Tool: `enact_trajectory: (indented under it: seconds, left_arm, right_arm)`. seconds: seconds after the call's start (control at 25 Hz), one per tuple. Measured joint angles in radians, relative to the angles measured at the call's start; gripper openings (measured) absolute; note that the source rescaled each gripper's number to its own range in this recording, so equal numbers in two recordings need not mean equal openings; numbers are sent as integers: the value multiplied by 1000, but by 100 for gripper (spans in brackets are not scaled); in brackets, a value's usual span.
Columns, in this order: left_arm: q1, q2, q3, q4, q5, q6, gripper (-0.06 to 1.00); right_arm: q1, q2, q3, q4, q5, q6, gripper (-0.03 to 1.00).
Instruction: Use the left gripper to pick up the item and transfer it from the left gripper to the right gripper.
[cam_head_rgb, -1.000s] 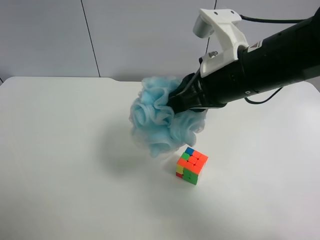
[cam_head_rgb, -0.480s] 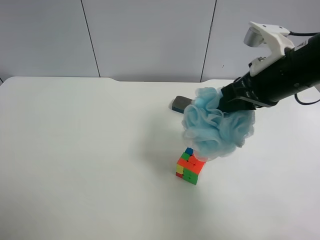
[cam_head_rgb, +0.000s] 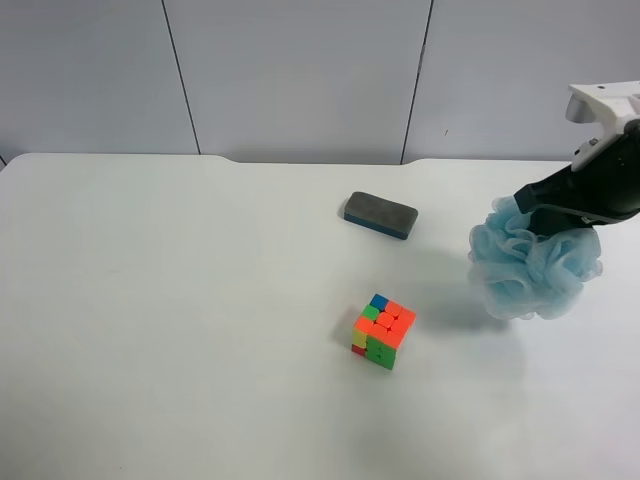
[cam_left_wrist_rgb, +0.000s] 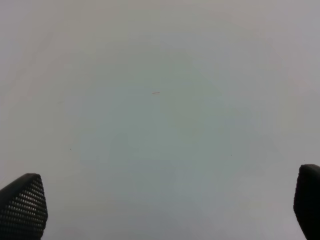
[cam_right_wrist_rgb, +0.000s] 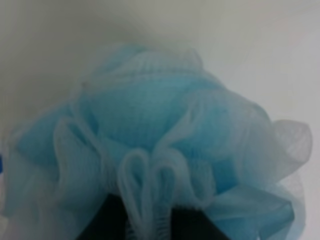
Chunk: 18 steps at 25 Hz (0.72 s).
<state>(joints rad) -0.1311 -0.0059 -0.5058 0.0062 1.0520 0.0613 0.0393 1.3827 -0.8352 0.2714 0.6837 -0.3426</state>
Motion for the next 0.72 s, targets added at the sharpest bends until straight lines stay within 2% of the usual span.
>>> enact_trajectory:
  seconds: [0.36,0.52,0.6,0.68,0.72]
  left_arm:
    - [0,0,0,0,0,0,100]
    - [0,0,0,0,0,0,100]
    - [0,0,0,0,0,0,100]
    - [0,0,0,0,0,0,100]
    - [0,0,0,0,0,0,100]
  right_arm:
    - [-2,211,-3,-28,-167,0,0]
    - [-2,276,-5,-29,-212,0,1]
    - [-2,293,-8,-28,-216,0,12]
    - [-2,300,-8,-27,-212,0,38]
    - [-2,303,-8,-27,-209,6,58]
